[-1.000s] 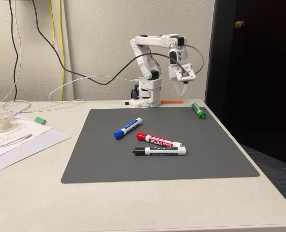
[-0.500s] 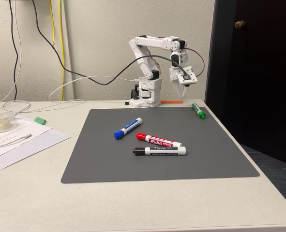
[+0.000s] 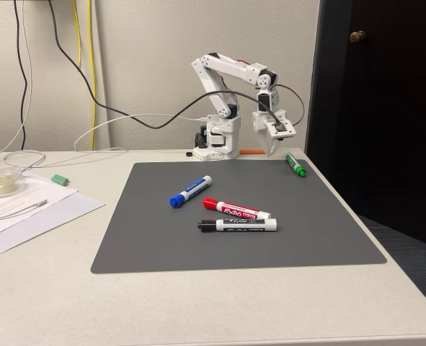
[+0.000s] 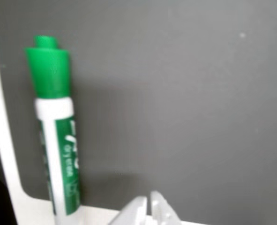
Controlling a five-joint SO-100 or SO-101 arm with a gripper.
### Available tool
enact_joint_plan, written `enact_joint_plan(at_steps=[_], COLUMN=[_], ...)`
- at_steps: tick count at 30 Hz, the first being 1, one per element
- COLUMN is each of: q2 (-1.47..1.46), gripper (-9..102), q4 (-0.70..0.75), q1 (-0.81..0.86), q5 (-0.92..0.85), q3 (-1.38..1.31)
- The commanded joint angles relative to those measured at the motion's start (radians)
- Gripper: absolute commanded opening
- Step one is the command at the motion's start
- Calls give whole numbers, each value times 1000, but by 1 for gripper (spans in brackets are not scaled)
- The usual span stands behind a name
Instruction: Pick up the green marker.
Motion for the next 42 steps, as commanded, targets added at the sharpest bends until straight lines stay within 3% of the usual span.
enact_joint_plan(at_steps=[1, 11, 24, 34, 42], q2=[31, 97, -20, -69, -61], gripper=[0, 0, 1, 18, 18], q4=[-2, -11, -77, -83, -80], q1=[6, -66, -175, -186, -178], q5=[6, 130, 311, 351, 339], q3=[-11, -9, -43, -77, -77])
